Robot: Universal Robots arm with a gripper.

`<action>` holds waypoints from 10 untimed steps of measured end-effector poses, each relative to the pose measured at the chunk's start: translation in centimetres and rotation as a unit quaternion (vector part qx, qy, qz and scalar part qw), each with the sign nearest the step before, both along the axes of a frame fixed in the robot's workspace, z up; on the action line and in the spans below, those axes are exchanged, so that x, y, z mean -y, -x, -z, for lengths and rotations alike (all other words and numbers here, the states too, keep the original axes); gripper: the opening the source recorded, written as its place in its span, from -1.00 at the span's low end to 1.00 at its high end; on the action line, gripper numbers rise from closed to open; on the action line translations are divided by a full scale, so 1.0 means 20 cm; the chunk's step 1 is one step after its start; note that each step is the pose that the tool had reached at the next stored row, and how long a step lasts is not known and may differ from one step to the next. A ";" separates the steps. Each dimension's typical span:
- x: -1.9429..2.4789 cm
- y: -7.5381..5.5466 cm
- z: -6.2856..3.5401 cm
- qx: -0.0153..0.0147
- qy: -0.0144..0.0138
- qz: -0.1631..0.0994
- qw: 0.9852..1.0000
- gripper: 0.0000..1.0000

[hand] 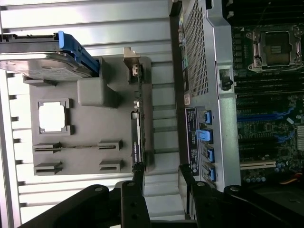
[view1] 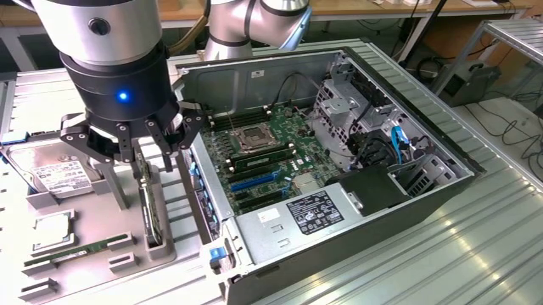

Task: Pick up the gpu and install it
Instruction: 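Pick up the gpu and move the gpu toward the slot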

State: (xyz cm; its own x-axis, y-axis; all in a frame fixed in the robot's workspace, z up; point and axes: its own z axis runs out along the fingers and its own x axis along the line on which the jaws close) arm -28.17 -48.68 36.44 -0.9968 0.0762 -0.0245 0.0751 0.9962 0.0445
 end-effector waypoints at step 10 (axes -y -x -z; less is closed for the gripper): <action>0.000 0.00 0.021 0.000 0.000 0.000 1.000 -0.15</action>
